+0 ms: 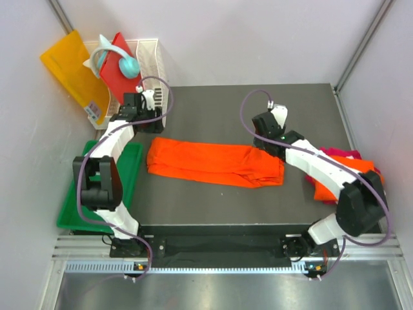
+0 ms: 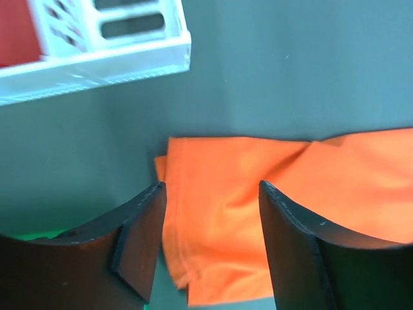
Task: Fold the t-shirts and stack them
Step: Fold the other side of the tshirt into a rectangle
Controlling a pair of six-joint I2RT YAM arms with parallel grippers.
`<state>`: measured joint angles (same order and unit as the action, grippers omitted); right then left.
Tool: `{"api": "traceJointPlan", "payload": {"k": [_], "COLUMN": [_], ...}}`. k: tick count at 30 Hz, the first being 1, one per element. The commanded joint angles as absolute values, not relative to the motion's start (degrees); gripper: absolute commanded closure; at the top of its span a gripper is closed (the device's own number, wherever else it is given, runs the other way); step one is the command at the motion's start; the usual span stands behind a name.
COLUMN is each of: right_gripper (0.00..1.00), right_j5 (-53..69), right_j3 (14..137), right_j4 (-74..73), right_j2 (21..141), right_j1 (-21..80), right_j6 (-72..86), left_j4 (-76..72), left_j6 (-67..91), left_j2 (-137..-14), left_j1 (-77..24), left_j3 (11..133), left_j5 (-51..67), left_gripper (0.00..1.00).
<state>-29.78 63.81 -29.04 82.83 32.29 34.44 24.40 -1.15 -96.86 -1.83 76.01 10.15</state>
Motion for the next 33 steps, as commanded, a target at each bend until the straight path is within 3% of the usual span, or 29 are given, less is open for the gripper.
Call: {"api": "traceJointPlan", "payload": {"k": [1,21,33], "right_gripper": [0.52,0.57,0.57], "right_j5": [-25.8,-16.3,-13.0], "right_j3": [67.3,72.9,70.1], "right_j4": [-24.9,-28.8,-34.7], "right_j2": [90.9,108.0,108.6], "right_j1": [27.9,15.9,12.4], "right_j6": [31.7,32.0,34.5], "left_j4": [25.4,30.9,32.9], "left_j6": [-0.1,-3.3,-4.4], "left_j2": [-104.0,-111.0,-109.3], "left_j1": [-2.3,-4.0,-3.9], "left_j3": [77.9,74.4,73.0], "left_j5": [12.5,11.8,7.1], "left_gripper": [0.39,0.44,0.44]}}
